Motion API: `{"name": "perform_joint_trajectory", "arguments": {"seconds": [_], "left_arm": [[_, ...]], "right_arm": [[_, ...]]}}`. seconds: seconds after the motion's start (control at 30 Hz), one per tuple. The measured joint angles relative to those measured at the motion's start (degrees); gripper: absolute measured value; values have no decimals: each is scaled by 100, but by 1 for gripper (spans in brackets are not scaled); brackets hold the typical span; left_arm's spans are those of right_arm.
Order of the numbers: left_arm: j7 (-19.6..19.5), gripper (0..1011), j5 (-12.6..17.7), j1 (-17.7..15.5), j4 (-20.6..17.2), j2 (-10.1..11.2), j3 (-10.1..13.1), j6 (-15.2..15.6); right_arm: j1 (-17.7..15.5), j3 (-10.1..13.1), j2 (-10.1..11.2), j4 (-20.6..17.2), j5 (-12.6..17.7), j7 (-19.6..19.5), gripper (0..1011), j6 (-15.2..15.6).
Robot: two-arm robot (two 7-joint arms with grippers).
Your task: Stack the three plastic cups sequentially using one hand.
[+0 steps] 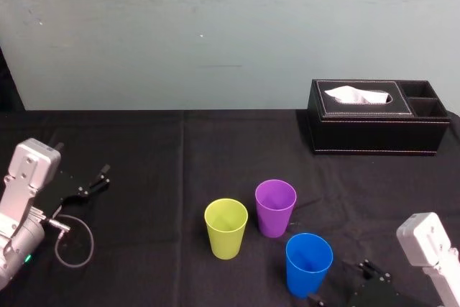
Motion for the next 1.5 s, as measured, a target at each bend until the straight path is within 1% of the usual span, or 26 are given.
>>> {"name": "perform_joint_trajectory", "arguments": {"seconds": [0.57,0.6,0.7,0.73,0.9,1.27,1.5], "left_arm": [[0,1000,0,0,0,0,0,0],[0,1000,0,0,0,0,0,0],[0,1000,0,0,0,0,0,0],[0,1000,0,0,0,0,0,0],[0,1000,0,0,0,0,0,0],[0,1000,0,0,0,0,0,0],[0,1000,0,0,0,0,0,0]], "right_arm": [[387,-201,-590,429,-453,78,1003,-16],[387,-201,-590,429,-453,78,1003,-16],[449,-215,-708,503,-554,76,1003,-29],[449,-215,-708,503,-554,76,1003,-29],[498,-202,-871,602,-666,72,1003,-53],[551,-155,-1096,724,-765,192,1003,-121],[548,-155,-1088,720,-765,187,1003,-121]]}}
